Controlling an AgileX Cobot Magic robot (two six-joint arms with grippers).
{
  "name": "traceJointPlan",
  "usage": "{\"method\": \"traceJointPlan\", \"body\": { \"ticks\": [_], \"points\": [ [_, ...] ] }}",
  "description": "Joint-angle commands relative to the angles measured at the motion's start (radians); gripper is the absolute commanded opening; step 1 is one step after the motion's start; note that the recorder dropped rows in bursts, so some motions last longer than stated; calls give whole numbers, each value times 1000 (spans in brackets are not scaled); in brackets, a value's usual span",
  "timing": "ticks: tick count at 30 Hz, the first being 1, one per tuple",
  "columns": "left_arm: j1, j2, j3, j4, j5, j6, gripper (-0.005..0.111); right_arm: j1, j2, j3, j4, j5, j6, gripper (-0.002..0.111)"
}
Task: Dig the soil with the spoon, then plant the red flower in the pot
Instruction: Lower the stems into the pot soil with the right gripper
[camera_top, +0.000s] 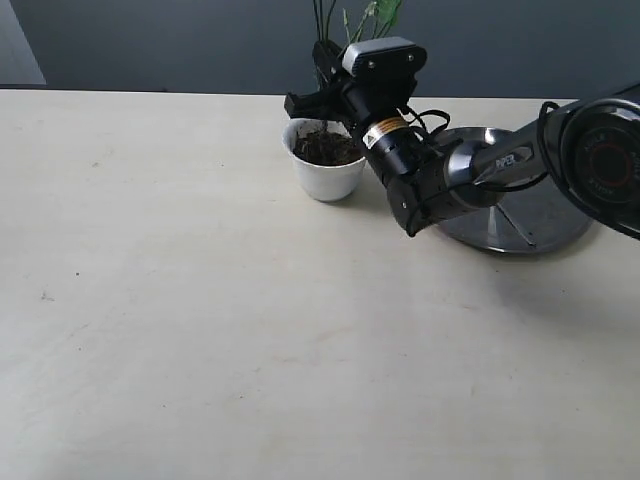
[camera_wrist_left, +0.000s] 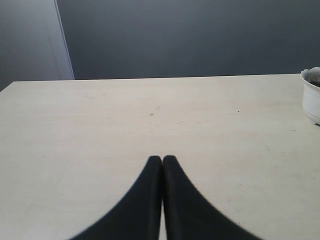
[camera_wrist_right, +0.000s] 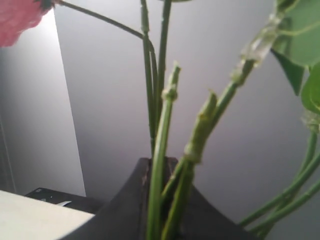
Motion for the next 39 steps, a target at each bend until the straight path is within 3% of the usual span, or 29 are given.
{"method": "traceJointPlan", "body": {
  "ticks": [1,22,39],
  "points": [
    [-6,5,-3,3,-7,-1,2,-6,26,-6,-23,-18,2,-1],
    [-6,5,-3,3,-7,-1,2,-6,60,-6,-58,113,-8,-1],
    [-6,5,-3,3,-7,-1,2,-6,45,75,-75,71,22,-1]
  ]
}}
